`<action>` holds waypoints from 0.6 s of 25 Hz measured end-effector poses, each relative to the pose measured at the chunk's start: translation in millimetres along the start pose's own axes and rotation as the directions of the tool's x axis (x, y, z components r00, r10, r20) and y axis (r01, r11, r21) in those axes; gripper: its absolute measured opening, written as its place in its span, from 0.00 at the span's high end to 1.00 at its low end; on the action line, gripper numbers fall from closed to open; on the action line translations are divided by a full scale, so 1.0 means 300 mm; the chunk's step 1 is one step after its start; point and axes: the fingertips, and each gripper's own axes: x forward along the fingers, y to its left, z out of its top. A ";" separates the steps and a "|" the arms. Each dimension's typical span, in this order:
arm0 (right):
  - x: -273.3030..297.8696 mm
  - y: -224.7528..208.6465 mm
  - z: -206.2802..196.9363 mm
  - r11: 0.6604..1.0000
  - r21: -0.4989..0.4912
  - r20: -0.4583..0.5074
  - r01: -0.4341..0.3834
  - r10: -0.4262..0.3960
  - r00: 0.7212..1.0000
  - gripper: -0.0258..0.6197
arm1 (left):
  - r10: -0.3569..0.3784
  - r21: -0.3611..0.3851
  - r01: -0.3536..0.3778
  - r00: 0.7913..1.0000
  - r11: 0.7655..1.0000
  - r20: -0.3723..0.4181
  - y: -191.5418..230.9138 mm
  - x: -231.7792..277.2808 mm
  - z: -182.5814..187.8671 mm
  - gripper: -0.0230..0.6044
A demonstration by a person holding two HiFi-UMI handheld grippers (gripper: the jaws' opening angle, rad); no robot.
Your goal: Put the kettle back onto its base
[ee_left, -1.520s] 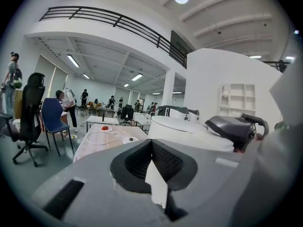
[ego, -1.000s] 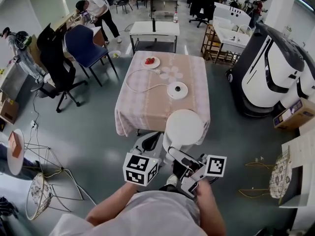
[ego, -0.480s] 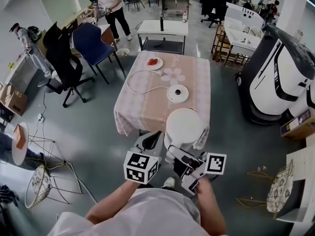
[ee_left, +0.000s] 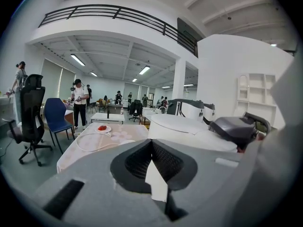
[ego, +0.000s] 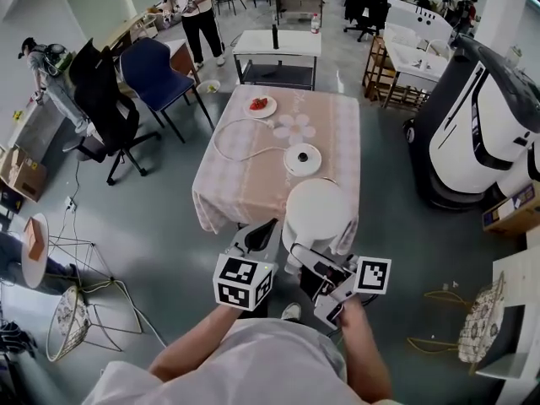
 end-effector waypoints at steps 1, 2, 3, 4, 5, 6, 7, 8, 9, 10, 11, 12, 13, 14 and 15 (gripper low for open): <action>0.006 -0.003 0.009 1.000 -0.005 0.002 0.002 -0.002 1.000 0.66 | -0.010 -0.001 0.010 1.000 1.000 0.002 0.003 0.014 0.004 0.96; 0.013 -0.007 0.020 1.000 -0.009 0.005 0.005 -0.005 1.000 0.66 | -0.020 -0.003 0.020 1.000 1.000 0.004 0.007 0.030 0.009 0.96; 0.022 -0.011 0.031 1.000 -0.012 0.008 0.009 -0.009 1.000 0.66 | -0.030 -0.006 0.030 1.000 1.000 0.005 0.013 0.046 0.014 0.96; 0.032 -0.013 0.043 1.000 -0.015 0.011 0.012 -0.012 1.000 0.66 | -0.038 -0.008 0.038 0.999 0.999 0.006 0.021 0.062 0.020 0.96; 0.042 -0.016 0.056 1.000 -0.017 0.015 0.014 -0.013 1.000 0.66 | -0.046 -0.010 0.046 0.999 0.999 0.005 0.031 0.078 0.025 0.96; 0.053 -0.019 0.069 1.000 -0.018 0.019 0.016 -0.016 1.000 0.66 | -0.054 -0.012 0.054 0.999 0.998 0.004 0.041 0.094 0.030 0.96; 0.064 -0.025 0.083 1.000 -0.019 0.025 0.020 -0.020 0.999 0.66 | -0.063 -0.013 0.063 0.998 0.998 0.002 0.052 0.111 0.036 0.96; 0.077 -0.033 0.099 0.999 -0.020 0.031 0.026 -0.025 0.999 0.66 | -0.072 -0.015 0.072 0.997 0.997 0.001 0.064 0.127 0.041 0.96; 0.092 -0.043 0.116 0.999 -0.020 0.039 0.034 -0.033 0.999 0.66 | -0.081 -0.017 0.081 0.997 0.997 0.001 0.079 0.143 0.047 0.96; 0.108 -0.054 0.132 0.999 -0.019 0.046 0.042 -0.041 0.998 0.66 | -0.088 -0.018 0.088 0.996 0.996 0.000 0.095 0.159 0.053 0.96; 0.124 -0.065 0.147 0.999 -0.016 0.052 0.050 -0.049 0.997 0.66 | -0.094 -0.021 0.094 0.996 0.995 0.001 0.114 0.175 0.059 0.96; 0.142 -0.074 0.161 0.998 -0.013 0.056 0.057 -0.056 0.997 0.66 | -0.099 -0.024 0.099 0.995 0.995 0.001 0.134 0.190 0.067 0.96; 0.161 -0.081 0.175 0.998 -0.011 0.059 0.061 -0.060 0.996 0.66 | -0.104 -0.028 0.104 0.995 0.994 0.002 0.156 0.205 0.075 0.96; 0.180 -0.085 0.188 0.998 -0.010 0.062 0.062 -0.061 0.996 0.66 | -0.109 -0.032 0.109 0.994 0.994 0.003 0.176 0.220 0.085 0.96; 0.200 -0.087 0.201 0.998 -0.010 0.065 0.062 -0.061 0.996 0.66 | -0.115 -0.034 0.115 0.993 0.993 0.003 0.195 0.235 0.093 0.96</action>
